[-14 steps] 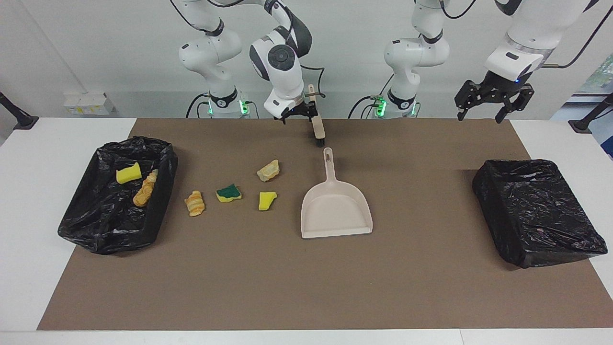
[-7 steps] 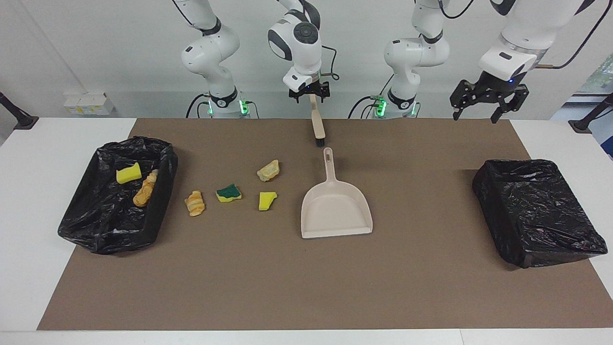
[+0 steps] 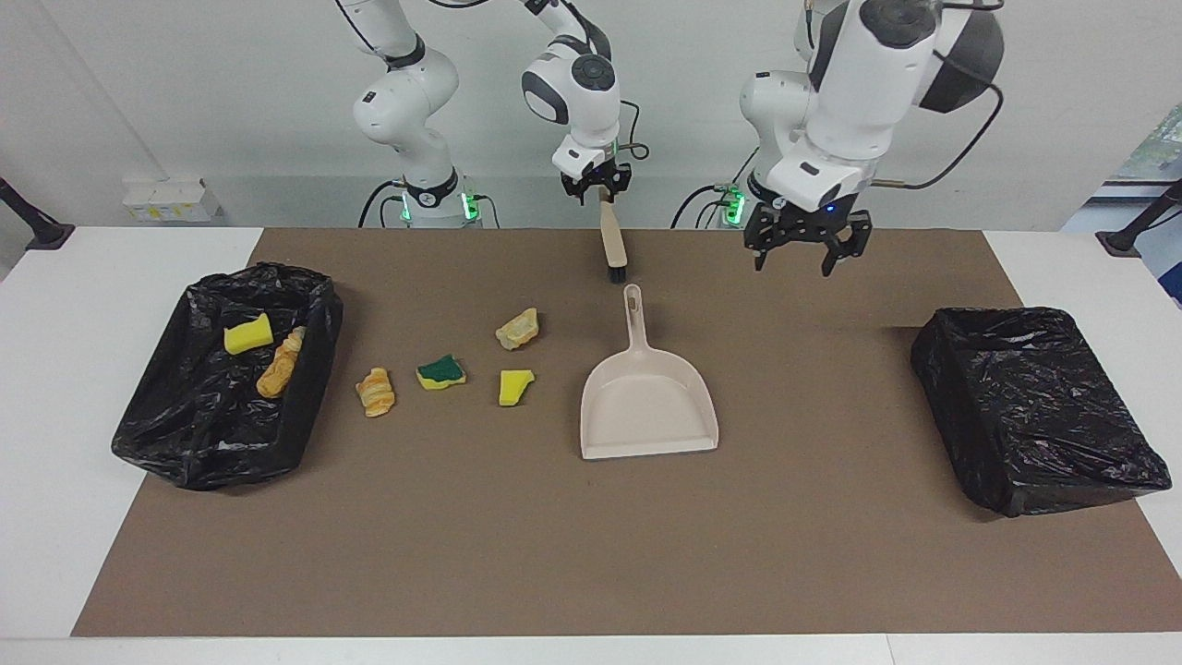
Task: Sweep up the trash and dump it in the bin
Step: 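Grasp the dustpan with the left gripper while the right gripper grabs the brush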
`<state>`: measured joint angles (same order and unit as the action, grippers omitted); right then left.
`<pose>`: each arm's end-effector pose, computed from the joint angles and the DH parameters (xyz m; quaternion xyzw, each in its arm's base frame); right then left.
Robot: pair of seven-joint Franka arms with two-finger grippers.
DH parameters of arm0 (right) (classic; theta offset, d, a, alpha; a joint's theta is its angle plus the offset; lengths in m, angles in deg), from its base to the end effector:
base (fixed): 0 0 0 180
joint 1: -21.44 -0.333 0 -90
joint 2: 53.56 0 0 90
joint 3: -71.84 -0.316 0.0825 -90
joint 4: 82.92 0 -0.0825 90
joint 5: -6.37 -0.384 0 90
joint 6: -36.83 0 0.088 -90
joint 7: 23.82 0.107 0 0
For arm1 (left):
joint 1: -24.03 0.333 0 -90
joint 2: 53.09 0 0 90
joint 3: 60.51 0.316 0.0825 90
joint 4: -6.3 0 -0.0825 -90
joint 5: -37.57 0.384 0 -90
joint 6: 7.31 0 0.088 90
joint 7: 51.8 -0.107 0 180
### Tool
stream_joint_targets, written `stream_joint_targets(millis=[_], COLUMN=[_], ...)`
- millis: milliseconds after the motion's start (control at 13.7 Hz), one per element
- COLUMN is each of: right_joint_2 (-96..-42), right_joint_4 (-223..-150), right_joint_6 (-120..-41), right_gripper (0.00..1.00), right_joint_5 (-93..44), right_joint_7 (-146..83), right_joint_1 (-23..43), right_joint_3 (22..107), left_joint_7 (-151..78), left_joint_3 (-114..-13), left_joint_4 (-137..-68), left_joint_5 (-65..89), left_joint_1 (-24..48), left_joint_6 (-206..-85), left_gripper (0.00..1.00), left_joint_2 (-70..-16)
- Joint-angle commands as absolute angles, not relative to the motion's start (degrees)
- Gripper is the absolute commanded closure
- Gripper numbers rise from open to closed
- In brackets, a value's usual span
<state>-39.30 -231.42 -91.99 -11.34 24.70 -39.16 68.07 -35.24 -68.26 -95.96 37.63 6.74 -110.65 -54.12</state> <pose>0.1717 0.3759 0.3366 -0.9926 -0.0337 0.1148 0.0209 0.5085 -0.2380 0.5528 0.9971 -0.0740 0.0177 0.0049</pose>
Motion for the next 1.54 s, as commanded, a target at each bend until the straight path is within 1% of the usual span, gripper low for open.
stream_joint_targets(millis=[0, 73, 146, 219, 292, 439, 512, 731, 877, 950, 1170, 1243, 1316, 1462], right_joint_2=[-37.83, -37.82, -37.91, -38.17, -38.35, -38.27, -37.92, -37.21, -35.64, -34.23, -28.26, -27.55, -27.72, -30.68], right_joint_4=[-232.51, -232.51, -232.51, -232.51, -232.42, -232.25, -232.07, -231.89, -231.81, -231.81, -231.54, -230.93, -229.97, -226.9], right_joint_6=[-92.46, -92.29, -92.28, -92.2, -92.2, -91.85, -90.89, -89.65, -87.99, -86.5, -80.62, -78.86, -77.53, -75.51], right_gripper=[0.43, 0.5, 0.66, 0.88, 1.0, 1.0, 1.0, 1.0, 1.0, 1.0, 1.0, 1.0, 1.0, 1.0], right_joint_5=[-11.38, -11.39, -11.39, -11.39, -11.39, -11.39, -11.39, -10.25, -8.15, -6.48, -2.17, -1.46, -0.15, 4.5], right_joint_7=[26.63, 26.63, 26.63, 26.63, 26.54, 26.37, 26.28, 25.32, 25.31, 25.23, 21.99, 19.28, 16.03, 9.0], right_joint_1=[-40.09, -40.09, -40.09, -40.09, -40.09, -39.48, -38.86, -33.6, -29.39, -27.54, -20.78, -17.97, -14.81, -7.6], right_joint_3=[67.7, 67.7, 67.7, 67.7, 67.7, 67.88, 68.14, 68.23, 68.32, 68.32, 68.32, 68.32, 68.32, 68.23], left_joint_7=[-25.91, -21.96, -18.18, -15.44, -12.8, -9.45, -8.83, -7.77, -8.12, -8.12, -8.82, -9.52, -10.13, -10.84], left_joint_3=[-67.36, -67.37, -67.37, -67.37, -67.37, -67.37, -67.37, -67.37, -67.28, -67.28, -67.28, -67.28, -67.28, -67.28], left_joint_4=[-101.45, -102.33, -102.77, -104.08, -105.92, -108.57, -108.84, -109.54, -109.72, -109.89, -110.07, -110.07, -110.07, -109.9], left_joint_5=[37.83, 37.83, 37.83, 37.83, 37.83, 37.83, 37.83, 37.83, 37.83, 37.83, 37.83, 37.83, 37.83, 37.83], left_joint_1=[0.94, -1.34, -3.8, -5.57, -7.15, -8.75, -9.27, -9.98, -9.81, -9.8, -9.63, -9.72, -9.98, -9.89], left_joint_6=[-118.56, -119.71, -120.77, -122.86, -126.98, -133.76, -134.39, -134.92, -134.84, -134.75, -134.22, -134.14, -133.61, -133.17], left_gripper=[0.0, 0.0, 0.0, 0.0, 0.0, 0.0, 0.0, 0.0, 0.06, 0.22, 0.75, 0.83, 0.88, 0.91], left_joint_2=[-52.84, -51.09, -48.72, -47.31, -46.68, -44.93, -44.05, -42.9, -42.98, -43.07, -43.16, -43.16, -43.33, -43.25])
